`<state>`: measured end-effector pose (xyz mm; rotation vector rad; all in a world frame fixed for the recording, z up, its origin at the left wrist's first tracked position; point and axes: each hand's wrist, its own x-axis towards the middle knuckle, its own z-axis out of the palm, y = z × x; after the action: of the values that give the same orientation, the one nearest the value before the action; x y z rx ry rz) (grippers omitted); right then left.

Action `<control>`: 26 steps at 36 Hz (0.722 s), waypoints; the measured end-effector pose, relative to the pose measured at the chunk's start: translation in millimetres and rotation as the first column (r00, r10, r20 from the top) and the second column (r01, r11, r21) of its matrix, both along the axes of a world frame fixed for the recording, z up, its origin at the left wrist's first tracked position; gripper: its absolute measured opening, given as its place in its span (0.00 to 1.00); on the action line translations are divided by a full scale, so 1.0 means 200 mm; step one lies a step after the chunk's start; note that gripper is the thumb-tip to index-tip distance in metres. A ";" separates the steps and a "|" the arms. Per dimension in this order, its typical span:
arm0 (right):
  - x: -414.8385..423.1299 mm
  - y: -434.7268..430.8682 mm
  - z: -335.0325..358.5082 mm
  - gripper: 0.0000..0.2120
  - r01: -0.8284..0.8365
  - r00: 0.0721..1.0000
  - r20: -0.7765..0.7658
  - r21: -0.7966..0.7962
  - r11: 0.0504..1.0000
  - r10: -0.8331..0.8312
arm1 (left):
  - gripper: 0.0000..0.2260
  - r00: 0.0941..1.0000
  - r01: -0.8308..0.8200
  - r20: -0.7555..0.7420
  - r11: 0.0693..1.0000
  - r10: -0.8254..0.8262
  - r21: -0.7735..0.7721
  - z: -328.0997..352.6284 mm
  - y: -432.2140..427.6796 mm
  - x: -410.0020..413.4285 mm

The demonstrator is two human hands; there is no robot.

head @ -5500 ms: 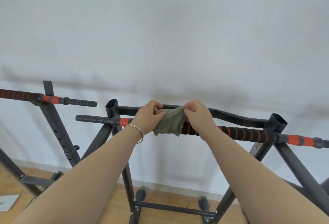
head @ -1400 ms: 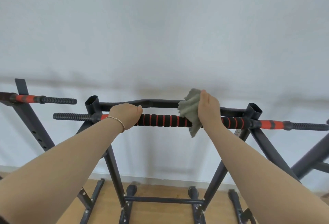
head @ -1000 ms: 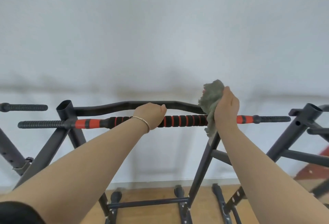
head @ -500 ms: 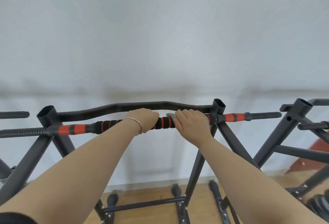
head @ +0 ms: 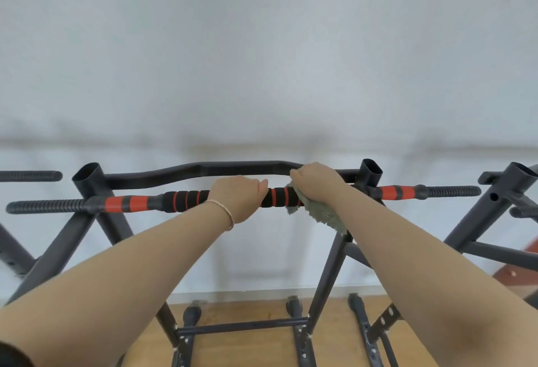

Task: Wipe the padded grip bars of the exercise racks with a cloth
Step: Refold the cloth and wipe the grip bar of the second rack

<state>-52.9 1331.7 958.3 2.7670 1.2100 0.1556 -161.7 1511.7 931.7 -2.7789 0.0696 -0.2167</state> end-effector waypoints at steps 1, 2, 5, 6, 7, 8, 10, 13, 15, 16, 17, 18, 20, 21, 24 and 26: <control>0.01 -0.02 -0.02 0.11 -0.003 0.999 0.053 0.090 0.996 -0.002 | 0.12 0.999 0.004 -0.043 1.000 -0.005 -0.015 0.02 0.02 0.01; 0.00 -0.03 -0.02 0.14 0.026 0.999 0.028 0.268 0.963 -0.034 | 0.11 0.996 0.013 -0.089 0.999 -0.016 -0.033 0.04 0.03 0.02; 0.01 -0.05 -0.03 0.15 0.015 1.000 0.013 0.384 0.923 -0.021 | 0.04 0.973 -0.012 -0.229 0.995 -0.010 -0.094 0.10 0.02 0.05; 0.00 -0.05 -0.03 0.15 0.002 1.000 -0.016 0.269 0.963 0.002 | 0.02 0.965 -0.044 -0.263 0.990 0.007 -0.134 0.11 0.01 0.06; 0.00 -0.05 -0.03 0.18 0.021 0.998 -0.063 0.215 0.976 -0.007 | 0.04 0.956 -0.111 -0.290 0.972 0.047 -0.209 0.12 0.01 0.07; -0.01 -0.06 -0.03 0.21 0.010 0.995 -0.103 0.240 0.971 0.015 | 0.09 0.942 -0.179 -0.325 0.942 0.081 -0.283 0.14 0.01 0.07; -0.02 -0.08 -0.04 0.21 -0.040 0.996 -0.048 0.446 0.894 0.068 | 0.15 0.923 -0.272 -0.368 0.873 0.116 -0.405 0.15 0.03 0.09; -0.06 -0.10 -0.06 0.20 -0.257 0.966 0.156 0.473 0.843 0.207 | 0.18 0.895 -0.343 -0.426 0.819 0.134 -0.461 0.16 0.06 0.08; -0.07 -0.11 -0.09 0.23 -0.240 0.965 0.164 0.250 0.938 0.203 | 0.25 0.856 -0.443 -0.496 0.705 0.148 -0.554 0.15 0.05 0.08; -0.07 -0.11 -0.11 0.25 -0.180 0.973 0.174 0.175 0.968 0.149 | 0.26 0.857 -0.460 -0.487 0.676 0.168 -0.576 0.15 0.05 0.09; -0.06 -0.11 -0.12 0.26 -0.147 0.975 0.185 0.132 0.980 0.121 | 0.26 0.865 -0.456 -0.464 0.684 0.190 -0.570 0.14 0.04 0.09; -0.04 -0.11 -0.12 0.23 -0.140 0.975 0.186 0.074 0.987 0.124 | 0.24 0.882 -0.424 -0.428 0.731 0.199 -0.535 0.13 0.03 0.09; -0.02 -0.07 -0.11 0.10 -0.155 0.970 0.178 -0.062 0.986 0.163 | 0.11 0.936 -0.258 -0.316 0.910 0.153 -0.324 0.11 0.05 0.07; -0.01 -0.06 -0.09 0.10 -0.154 0.971 0.165 -0.120 0.981 0.173 | 0.04 0.958 -0.177 -0.260 0.960 0.118 -0.218 0.11 0.05 0.05; 0.03 -0.03 -0.07 0.16 -0.087 0.996 0.000 0.026 0.996 0.087 | 0.13 0.990 -0.068 -0.130 0.996 0.059 -0.064 0.05 0.05 0.00; 0.05 0.01 -0.03 0.22 0.062 0.964 -0.261 0.051 0.997 -0.047 | 0.09 0.997 -0.061 -0.051 0.997 0.064 0.056 0.02 0.03 -0.03</control>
<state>-43.5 1333.2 952.1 2.9397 1.1986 -0.1869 -168.6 1517.4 935.4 -2.7282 0.0016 -0.1231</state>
